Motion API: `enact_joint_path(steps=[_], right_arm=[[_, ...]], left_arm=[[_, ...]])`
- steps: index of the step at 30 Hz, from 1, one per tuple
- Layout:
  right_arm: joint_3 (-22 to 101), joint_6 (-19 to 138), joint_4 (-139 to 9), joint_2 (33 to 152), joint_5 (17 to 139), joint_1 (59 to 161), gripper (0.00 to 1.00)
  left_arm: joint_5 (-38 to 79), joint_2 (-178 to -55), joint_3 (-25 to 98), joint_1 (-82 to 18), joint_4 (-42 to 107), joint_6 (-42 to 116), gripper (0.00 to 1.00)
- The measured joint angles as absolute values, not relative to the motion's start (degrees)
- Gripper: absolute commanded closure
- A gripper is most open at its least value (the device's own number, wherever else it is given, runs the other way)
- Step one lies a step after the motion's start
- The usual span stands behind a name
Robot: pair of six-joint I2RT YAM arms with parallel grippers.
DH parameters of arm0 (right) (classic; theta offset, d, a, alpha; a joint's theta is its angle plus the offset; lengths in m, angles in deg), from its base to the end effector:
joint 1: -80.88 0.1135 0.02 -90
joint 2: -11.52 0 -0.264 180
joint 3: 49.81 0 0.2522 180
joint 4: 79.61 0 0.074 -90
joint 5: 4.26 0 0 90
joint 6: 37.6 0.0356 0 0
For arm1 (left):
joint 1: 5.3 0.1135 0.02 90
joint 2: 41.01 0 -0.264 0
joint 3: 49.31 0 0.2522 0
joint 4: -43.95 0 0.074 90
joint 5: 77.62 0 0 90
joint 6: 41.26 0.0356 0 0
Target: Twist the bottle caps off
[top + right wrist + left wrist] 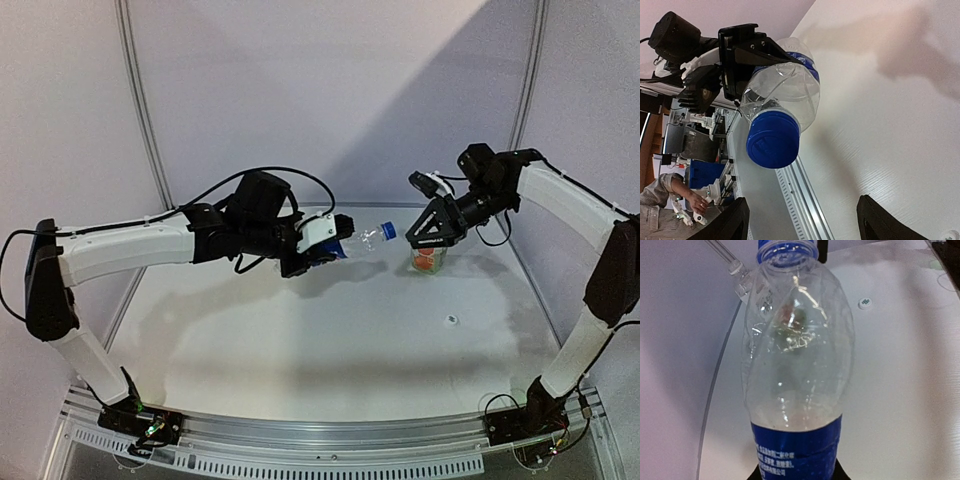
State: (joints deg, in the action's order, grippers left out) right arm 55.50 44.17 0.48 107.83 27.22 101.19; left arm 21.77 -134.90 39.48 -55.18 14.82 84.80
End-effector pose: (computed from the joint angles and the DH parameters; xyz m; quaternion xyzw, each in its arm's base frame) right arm 0.2972 0.1424 0.3278 -0.2899 0.8142 0.4945 0.0918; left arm 0.2400 -0.2938 0.2931 0.6285 0.6185 -0.1279 0.4540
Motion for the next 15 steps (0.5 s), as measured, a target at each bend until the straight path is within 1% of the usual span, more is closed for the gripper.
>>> enact_joint_path(steps=[2,7,11,15], right_arm=[[54.34,46.64,-0.85,107.88,25.12,101.59,0.26],[53.97,50.05,-3.13,108.64,22.94,101.87,0.27],[53.99,53.2,-5.71,109.41,20.99,101.87,0.27],[54.06,56.19,-8.15,109.87,19.16,101.87,0.31]], left_arm=[[21.31,-134.9,39.48,-55.29,16.17,85.71,0.99],[20.67,-134.9,39.48,-55.56,17.57,87.11,0.92],[20.72,-134.92,39.48,-56.06,17.55,87.79,0.92],[20.89,-135.27,39.48,-56.28,17.5,88.12,0.92]])
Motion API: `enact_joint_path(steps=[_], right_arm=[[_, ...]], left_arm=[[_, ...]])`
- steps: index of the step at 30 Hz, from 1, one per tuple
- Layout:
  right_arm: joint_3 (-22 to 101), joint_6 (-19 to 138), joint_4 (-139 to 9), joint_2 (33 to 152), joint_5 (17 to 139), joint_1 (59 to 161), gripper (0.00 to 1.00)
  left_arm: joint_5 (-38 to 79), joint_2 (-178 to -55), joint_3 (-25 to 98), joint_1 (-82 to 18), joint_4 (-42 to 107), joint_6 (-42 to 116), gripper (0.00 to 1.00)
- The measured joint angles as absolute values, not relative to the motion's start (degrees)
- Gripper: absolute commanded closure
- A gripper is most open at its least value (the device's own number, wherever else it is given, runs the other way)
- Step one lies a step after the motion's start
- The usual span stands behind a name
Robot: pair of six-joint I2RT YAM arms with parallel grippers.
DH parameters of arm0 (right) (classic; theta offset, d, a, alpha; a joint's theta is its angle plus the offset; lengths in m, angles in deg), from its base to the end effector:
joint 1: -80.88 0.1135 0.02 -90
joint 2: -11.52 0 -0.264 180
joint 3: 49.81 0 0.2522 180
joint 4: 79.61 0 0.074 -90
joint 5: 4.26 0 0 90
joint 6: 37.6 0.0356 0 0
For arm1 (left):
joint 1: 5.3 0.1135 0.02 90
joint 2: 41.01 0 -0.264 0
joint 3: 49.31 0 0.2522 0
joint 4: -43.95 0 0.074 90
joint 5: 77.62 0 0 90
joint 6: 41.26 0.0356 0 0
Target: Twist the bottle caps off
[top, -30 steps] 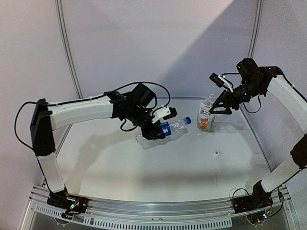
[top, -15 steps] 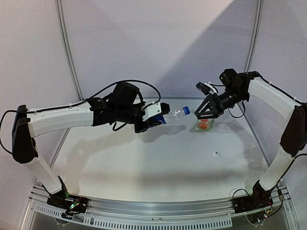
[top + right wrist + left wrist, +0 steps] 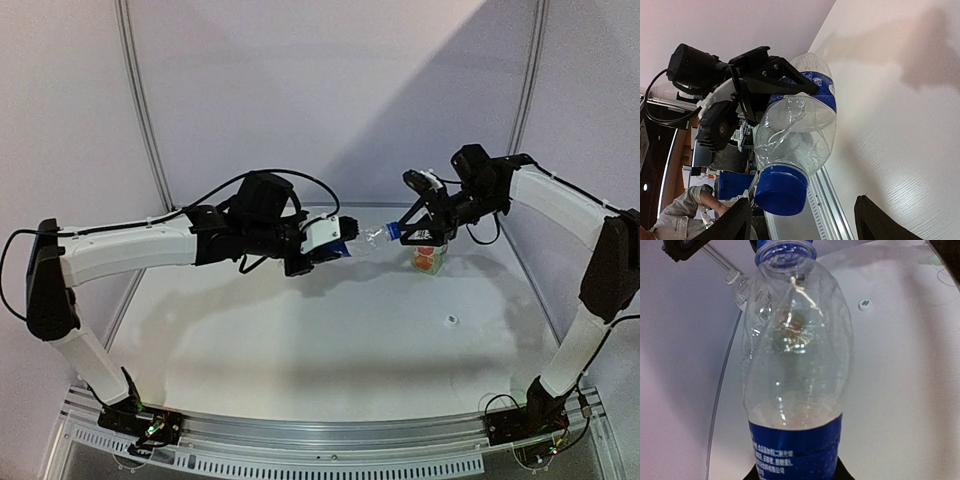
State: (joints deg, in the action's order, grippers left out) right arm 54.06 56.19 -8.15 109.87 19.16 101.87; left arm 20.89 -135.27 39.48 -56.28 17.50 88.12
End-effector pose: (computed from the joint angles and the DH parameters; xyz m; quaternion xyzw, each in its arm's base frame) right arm 0.3107 0.1542 0.3185 -0.2354 0.7912 0.5617 0.0550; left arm 0.2373 -0.3012 0.2950 0.6438 0.5890 -0.1135 0.4750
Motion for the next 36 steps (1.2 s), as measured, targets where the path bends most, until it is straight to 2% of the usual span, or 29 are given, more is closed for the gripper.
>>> enact_joint_path(steps=[12,36], right_arm=[[54.1,59.08,-10.62,110.17,18.7,101.96,0.49],[54.08,55.12,-8.48,110.17,17.87,103.31,0.6]], left_arm=[[20.94,-135.88,39.5,-56.76,17.42,88.18,0.92],[20.96,-136.82,39.52,-56.84,17.5,88.18,0.92]])
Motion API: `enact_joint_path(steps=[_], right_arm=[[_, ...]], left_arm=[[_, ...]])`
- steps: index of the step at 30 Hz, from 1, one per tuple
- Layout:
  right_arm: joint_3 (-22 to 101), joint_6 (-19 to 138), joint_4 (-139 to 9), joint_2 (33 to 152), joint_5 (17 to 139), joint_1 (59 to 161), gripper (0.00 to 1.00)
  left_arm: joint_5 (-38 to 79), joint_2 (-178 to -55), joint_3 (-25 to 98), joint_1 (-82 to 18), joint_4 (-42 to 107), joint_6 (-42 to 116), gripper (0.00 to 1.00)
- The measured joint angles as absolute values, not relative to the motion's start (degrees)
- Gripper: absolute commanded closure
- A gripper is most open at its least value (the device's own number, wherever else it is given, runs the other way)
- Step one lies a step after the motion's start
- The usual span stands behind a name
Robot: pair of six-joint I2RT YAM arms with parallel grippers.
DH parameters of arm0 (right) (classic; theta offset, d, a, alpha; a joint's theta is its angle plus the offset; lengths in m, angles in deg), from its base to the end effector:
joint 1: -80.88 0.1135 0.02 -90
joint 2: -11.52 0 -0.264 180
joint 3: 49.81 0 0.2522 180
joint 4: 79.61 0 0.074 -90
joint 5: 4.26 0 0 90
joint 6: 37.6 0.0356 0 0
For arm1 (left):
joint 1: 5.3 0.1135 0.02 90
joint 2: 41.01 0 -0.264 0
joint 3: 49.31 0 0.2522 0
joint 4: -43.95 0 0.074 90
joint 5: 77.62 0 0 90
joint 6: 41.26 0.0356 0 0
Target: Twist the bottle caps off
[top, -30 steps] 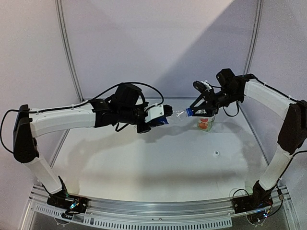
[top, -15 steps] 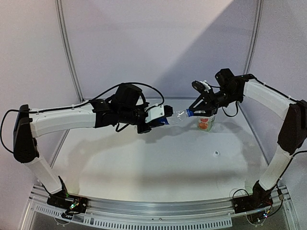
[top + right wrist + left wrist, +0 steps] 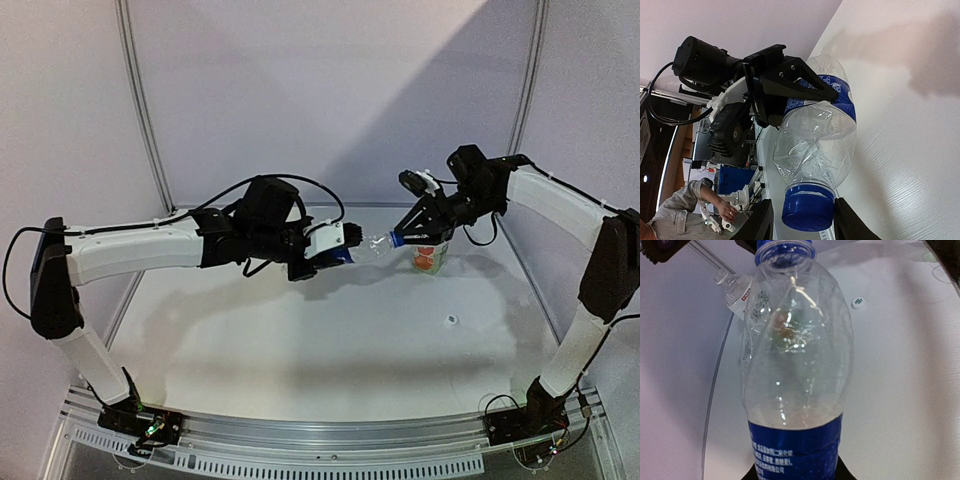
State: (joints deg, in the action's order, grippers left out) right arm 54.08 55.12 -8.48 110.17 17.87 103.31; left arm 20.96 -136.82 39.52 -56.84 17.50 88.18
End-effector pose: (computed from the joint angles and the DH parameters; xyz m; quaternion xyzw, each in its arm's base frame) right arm 0.3078 0.1627 0.3177 -0.2537 0.7794 0.5706 0.0503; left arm 0.2373 -0.3073 0.2853 0.6511 0.5903 -0.1153 0.4630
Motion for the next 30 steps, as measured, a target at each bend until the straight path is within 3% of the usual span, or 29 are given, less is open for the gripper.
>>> enact_joint_path(steps=[8,16,21,26,30], right_arm=[[53.99,54.44,-7.98,110.17,18.22,103.38,0.59],[53.86,52.93,-6.75,110.17,19.7,103.38,1.0],[56.31,47.34,-2.14,110.17,22.81,104.12,1.0],[61.91,29.59,4.87,109.52,34.43,107.97,1.0],[52.84,15.43,-3.74,102.11,46.72,112.89,1.0]], left_arm=[[21.02,-137.15,39.8,-56.93,17.53,88.14,0.93],[21.22,-137.63,40.07,-57.04,17.4,88.14,1.0],[21.68,-137.81,40.07,-57.11,17.44,88.4,1.0],[24.45,-137.83,40.37,-56.87,16.56,90.57,1.0],[27.25,-139.16,41.6,-56.65,12.02,92.49,1.0]])
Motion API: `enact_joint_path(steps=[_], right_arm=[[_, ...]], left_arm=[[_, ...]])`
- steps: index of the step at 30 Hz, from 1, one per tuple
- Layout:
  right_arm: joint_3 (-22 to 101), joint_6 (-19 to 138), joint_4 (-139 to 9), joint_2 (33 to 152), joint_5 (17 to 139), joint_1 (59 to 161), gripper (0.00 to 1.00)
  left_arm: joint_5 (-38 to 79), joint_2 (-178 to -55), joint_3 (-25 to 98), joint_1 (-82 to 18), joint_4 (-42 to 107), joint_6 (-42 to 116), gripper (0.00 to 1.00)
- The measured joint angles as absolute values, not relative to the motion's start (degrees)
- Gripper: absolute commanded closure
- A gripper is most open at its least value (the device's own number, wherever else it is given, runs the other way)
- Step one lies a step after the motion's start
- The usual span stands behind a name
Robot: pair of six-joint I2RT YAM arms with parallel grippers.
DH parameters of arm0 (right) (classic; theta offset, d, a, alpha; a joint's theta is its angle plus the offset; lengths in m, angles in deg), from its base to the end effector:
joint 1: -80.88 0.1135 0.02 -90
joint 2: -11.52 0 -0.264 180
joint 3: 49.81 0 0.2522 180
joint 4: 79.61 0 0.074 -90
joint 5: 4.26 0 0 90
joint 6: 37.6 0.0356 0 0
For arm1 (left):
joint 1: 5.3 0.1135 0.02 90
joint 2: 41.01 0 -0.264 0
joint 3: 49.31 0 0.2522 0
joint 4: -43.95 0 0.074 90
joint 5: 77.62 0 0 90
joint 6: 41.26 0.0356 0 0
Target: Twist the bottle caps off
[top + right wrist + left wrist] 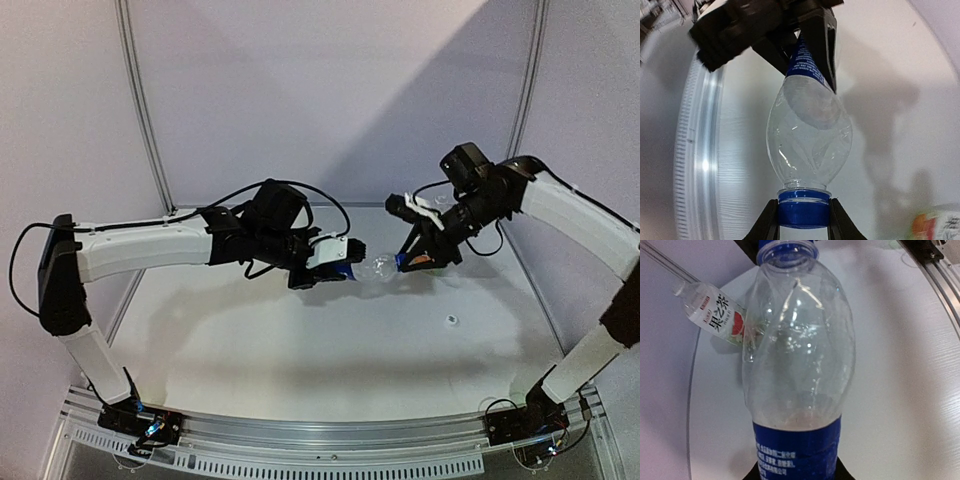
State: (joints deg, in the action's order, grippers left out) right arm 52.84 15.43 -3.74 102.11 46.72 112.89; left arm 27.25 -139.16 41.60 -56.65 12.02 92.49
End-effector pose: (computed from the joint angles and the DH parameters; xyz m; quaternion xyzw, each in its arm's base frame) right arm 0.2546 0.1856 0.3390 -0.5822 0.7139 0.3157 0.2274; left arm 0.2375 -0.3116 0.2746 0.6983 0.5635 -0.1448 0.4169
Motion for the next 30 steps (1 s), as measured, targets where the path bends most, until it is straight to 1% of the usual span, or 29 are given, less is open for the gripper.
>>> enact_joint_path(steps=[2,4,6,7,9,11,12,13,15,19,21,24,26,30], right_arm=[[44.31,9.02,-12.42,95.7,52.05,114.81,1.0],[33.49,0.65,-24.7,87.68,56.64,116.14,1.0],[23.0,-8.81,-38.16,81.08,58.76,116.78,1.0],[18.19,-13.71,-44.87,78.79,59.11,116.89,0.96],[10.17,-22.71,-57.09,76.34,58.74,116.93,0.67],[5.73,-28.75,-64.65,76.1,58.0,116.91,0.53],[4.31,-32.13,-67.5,76.1,57.69,116.91,0.49],[4.03,-33.2,-68.26,75.94,57.49,116.91,0.42],[4.31,-36.51,-68.76,74.68,57.23,116.86,0.29],[7.9,-38.01,-62.12,70.24,57.82,116.86,0.11],[11.57,-36.31,-56.79,68.08,58.48,116.86,0.06],[17.86,-30.89,-47.5,66.04,59.79,116.86,0.05],[23.07,-23.89,-40.15,66.26,60.64,116.86,0.06],[36.47,-4.4,-25.49,73.91,60.27,116.34,0.12]], left_arm=[[28.48,-140.45,42.64,-56.65,10.75,92.86,1.0],[29.37,-141.5,43.58,-56.65,10.25,92.88,1.0],[29.92,-141.87,44.02,-56.65,10.1,92.86,1.0],[29.79,-141.9,44.13,-56.6,9.92,92.88,1.0],[29.63,-142.0,44.22,-56.54,8.92,92.86,1.0],[29.42,-142.33,44.22,-56.45,8.04,92.77,1.0],[29.79,-142.55,44.22,-56.39,7.93,92.53,1.0],[29.79,-142.7,44.22,-56.39,8.06,92.1,1.0],[30.01,-142.73,44.24,-56.39,8.28,91.62,1.0],[29.98,-142.73,44.31,-56.36,8.76,91.0,1.0],[29.92,-142.73,44.28,-56.21,8.46,90.96,1.0],[29.48,-142.73,44.11,-56.15,8.46,90.94,1.0],[28.45,-142.68,43.76,-56.1,8.57,90.7,1.0],[25.46,-142.27,42.4,-56.08,9.96,90.54,1.0]])
